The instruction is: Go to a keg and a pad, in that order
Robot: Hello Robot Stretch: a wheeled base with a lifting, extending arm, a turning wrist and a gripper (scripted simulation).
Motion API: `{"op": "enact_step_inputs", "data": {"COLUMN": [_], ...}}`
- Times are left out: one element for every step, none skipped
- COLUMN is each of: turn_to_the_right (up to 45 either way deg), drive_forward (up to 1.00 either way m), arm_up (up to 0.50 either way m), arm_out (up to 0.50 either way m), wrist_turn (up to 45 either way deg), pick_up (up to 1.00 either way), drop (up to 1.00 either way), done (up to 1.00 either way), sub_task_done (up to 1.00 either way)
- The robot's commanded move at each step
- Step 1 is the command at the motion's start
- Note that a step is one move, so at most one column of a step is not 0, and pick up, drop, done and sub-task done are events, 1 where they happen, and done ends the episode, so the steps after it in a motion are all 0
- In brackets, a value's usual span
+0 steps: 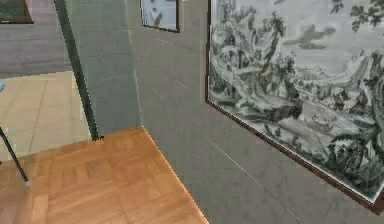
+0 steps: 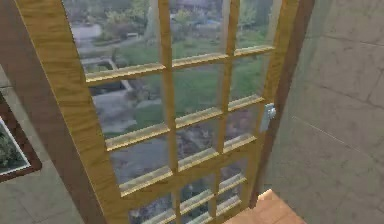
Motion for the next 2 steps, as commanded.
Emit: {"op": "enact_step_inputs", "data": {"turn_to_the_right": [-36.0, 0.0], "drive_forward": [0.0, 1.0], "arm_up": [0.0, 0.0], "arm_out": [0.0, 0.0], "wrist_turn": [0.0, 0.0], "pick_up": [0.0, 0.0], "drop": [0.0, 0.0], "done": [0.0, 0.0], "sub_task_done": [0.0, 0.0]}}
